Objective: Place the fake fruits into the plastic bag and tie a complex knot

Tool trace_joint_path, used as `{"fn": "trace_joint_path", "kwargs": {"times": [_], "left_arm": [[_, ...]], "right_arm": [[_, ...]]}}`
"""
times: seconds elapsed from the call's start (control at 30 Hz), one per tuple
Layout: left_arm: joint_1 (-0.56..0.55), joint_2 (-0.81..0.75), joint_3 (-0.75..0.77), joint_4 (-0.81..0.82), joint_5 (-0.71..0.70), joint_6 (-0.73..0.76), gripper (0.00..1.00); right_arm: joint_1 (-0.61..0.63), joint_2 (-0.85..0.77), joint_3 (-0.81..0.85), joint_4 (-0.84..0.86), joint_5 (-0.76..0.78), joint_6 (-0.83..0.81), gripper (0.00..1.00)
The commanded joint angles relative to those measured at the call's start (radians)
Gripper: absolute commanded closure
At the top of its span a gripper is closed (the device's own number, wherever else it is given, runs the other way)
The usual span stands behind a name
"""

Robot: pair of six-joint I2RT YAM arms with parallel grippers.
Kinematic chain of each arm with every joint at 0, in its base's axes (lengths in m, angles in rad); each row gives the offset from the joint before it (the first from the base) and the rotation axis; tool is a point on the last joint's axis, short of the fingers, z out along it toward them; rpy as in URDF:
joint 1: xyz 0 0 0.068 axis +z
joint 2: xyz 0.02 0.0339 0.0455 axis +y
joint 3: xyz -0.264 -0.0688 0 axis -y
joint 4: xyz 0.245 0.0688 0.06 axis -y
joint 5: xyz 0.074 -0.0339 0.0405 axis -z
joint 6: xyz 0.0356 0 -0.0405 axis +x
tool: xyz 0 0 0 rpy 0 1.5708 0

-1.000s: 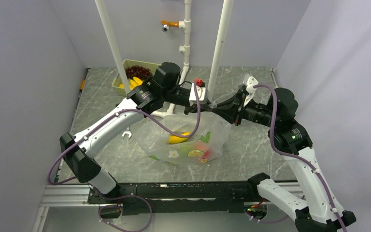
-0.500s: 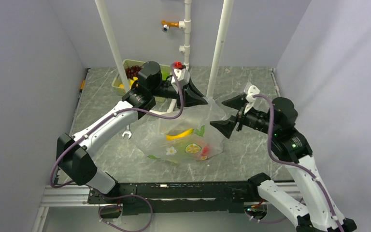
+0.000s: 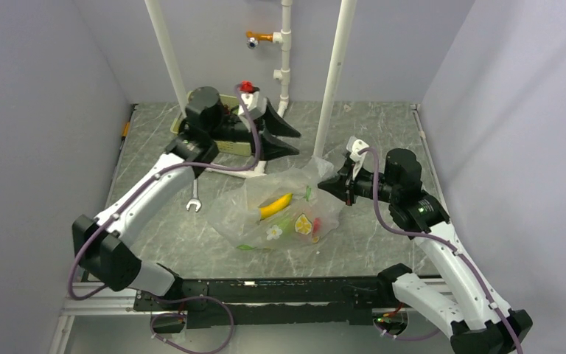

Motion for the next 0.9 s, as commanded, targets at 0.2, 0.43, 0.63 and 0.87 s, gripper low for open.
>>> {"fn": "trace_joint_path", "kwargs": {"times": [0.2, 0.43, 0.63, 0.87], "left_arm": [[-0.098, -0.136, 0.162, -0.654, -0.156, 0.647, 0.07], [-0.238, -0.098, 0.187, -0.583, -0.312, 0.733, 0.07], [-0.29, -0.06, 0.186, -0.554, -0.42, 0.782, 0.24], [-0.304, -0.019, 0.227, -0.562, -0.439, 0.765, 0.55]], "right_arm": [[-0.002, -0.002, 0.057, 0.016, -0.064, -0.026, 1.0], [-0.002, 0.042, 0.144, -0.026, -0.076, 0.013, 1.0], [-0.001, 0.031, 0.151, -0.029, -0.084, 0.033, 1.0], [0.0, 0.029, 0.149, -0.024, -0.094, 0.047, 1.0]]}}
